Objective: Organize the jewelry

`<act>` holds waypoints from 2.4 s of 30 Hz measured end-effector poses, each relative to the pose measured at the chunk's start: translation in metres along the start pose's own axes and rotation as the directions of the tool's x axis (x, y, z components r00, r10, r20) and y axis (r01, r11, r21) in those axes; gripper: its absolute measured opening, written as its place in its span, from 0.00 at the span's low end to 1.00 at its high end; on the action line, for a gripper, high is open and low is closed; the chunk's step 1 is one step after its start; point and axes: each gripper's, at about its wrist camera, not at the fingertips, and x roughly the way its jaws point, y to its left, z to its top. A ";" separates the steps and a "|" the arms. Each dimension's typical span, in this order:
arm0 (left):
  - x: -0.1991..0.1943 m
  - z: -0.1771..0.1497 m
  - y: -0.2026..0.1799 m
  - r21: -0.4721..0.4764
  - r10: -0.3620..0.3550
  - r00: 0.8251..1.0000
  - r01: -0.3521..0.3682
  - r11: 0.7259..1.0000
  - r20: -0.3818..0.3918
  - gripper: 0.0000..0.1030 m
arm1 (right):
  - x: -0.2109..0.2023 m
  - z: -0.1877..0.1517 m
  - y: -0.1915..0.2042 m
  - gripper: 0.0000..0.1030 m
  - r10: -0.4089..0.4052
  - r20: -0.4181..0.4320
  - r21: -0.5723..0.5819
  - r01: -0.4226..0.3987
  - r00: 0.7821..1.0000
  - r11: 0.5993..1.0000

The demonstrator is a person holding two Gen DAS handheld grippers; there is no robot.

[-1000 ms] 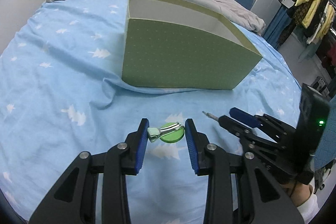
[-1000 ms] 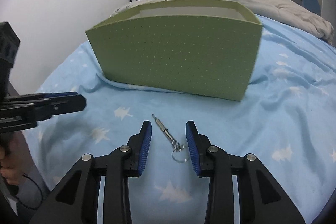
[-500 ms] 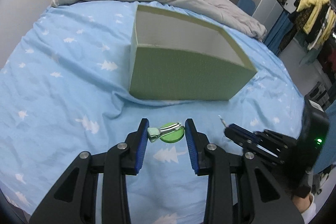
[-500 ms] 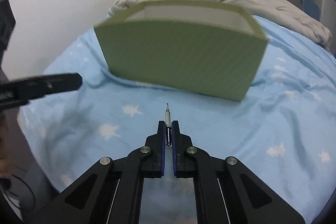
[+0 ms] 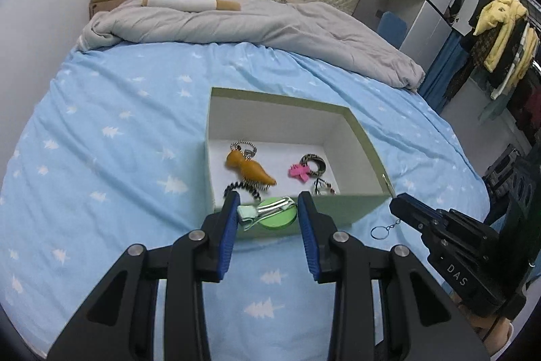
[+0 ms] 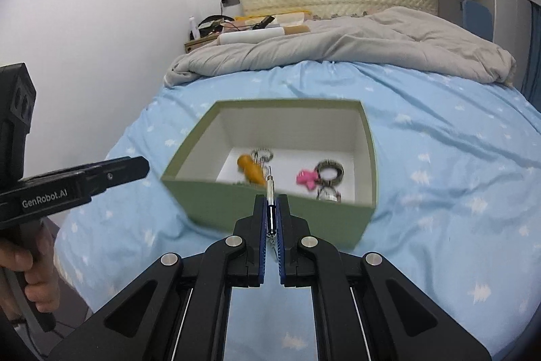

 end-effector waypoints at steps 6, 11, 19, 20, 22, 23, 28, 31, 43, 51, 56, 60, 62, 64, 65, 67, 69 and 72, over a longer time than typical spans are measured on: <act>0.029 0.017 0.006 0.002 0.045 0.998 -0.045 0.999 -0.048 0.35 | 0.026 0.030 -0.009 0.03 0.003 -0.023 0.026 -0.003 1.000 1.000; 0.046 0.023 0.005 0.025 0.072 0.994 -0.070 0.997 -0.082 0.35 | 0.055 0.036 -0.020 0.03 0.006 -0.087 0.057 -0.001 0.996 0.998; 0.054 0.035 -0.001 0.038 0.082 0.990 -0.078 0.996 -0.117 0.35 | 0.071 0.037 -0.032 0.04 0.015 -0.152 0.094 0.000 0.988 0.996; 0.053 0.037 -0.002 0.042 0.084 0.990 -0.080 0.996 -0.116 0.35 | 0.070 0.038 -0.033 0.04 0.017 -0.155 0.098 -0.002 0.988 0.995; 0.051 0.041 -0.004 0.050 0.092 0.989 -0.087 0.995 -0.119 0.37 | 0.069 0.044 -0.034 0.06 0.020 -0.158 0.099 -0.005 0.987 0.995; 0.048 0.044 -0.005 0.051 0.100 0.988 -0.095 0.994 -0.114 0.40 | 0.067 0.047 -0.033 0.06 0.017 -0.158 0.096 -0.002 0.987 0.995; 0.033 0.054 -0.006 0.058 0.111 0.990 -0.106 0.993 -0.086 0.69 | 0.051 0.060 -0.035 0.25 0.004 -0.140 0.095 0.009 0.990 0.995; 0.023 0.058 -0.006 0.059 0.106 0.991 -0.101 0.993 -0.082 0.72 | 0.040 0.067 -0.035 0.26 -0.007 -0.130 0.091 0.019 0.991 0.996; -0.007 0.058 -0.008 0.069 0.120 0.991 -0.116 0.991 -0.056 0.75 | 0.006 0.070 -0.037 0.31 -0.031 -0.091 0.101 0.040 0.995 0.994; -0.013 0.054 -0.007 0.061 0.127 0.990 -0.124 0.990 -0.053 0.75 | -0.003 0.064 -0.034 0.31 -0.043 -0.079 0.093 0.051 0.996 0.994; -0.019 0.050 -0.006 0.063 0.129 0.990 -0.126 0.990 -0.049 0.75 | -0.008 0.059 -0.032 0.31 -0.053 -0.073 0.091 0.059 0.996 0.994; -0.020 0.049 -0.006 0.062 0.133 0.990 -0.130 0.990 -0.046 0.75 | -0.013 0.055 -0.031 0.31 -0.051 -0.058 0.093 0.056 0.997 0.994; -0.022 0.047 -0.007 0.066 0.139 0.989 -0.136 0.989 -0.046 0.75 | -0.015 0.054 -0.032 0.31 -0.053 -0.053 0.095 0.058 0.997 0.994; -0.022 0.046 -0.007 0.062 0.139 0.989 -0.136 0.989 -0.047 0.75 | -0.015 0.053 -0.033 0.31 -0.051 -0.054 0.099 0.056 0.997 0.994; -0.023 0.046 -0.008 0.060 0.137 0.989 -0.134 0.989 -0.047 0.75 | -0.015 0.052 -0.033 0.31 -0.056 -0.056 0.095 0.061 0.997 0.994; -0.024 0.046 -0.007 0.058 0.137 0.989 -0.134 0.989 -0.047 0.75 | -0.016 0.052 -0.033 0.36 -0.062 -0.058 0.089 0.067 0.996 0.994; -0.024 0.045 -0.008 0.060 0.140 0.989 -0.137 0.989 -0.048 0.75 | -0.018 0.051 -0.032 0.52 -0.071 -0.051 0.093 0.075 0.996 0.993; -0.024 0.045 -0.007 0.064 0.136 0.990 -0.133 0.989 -0.044 0.75 | -0.022 0.051 -0.034 0.68 -0.078 -0.032 0.097 0.080 0.996 0.992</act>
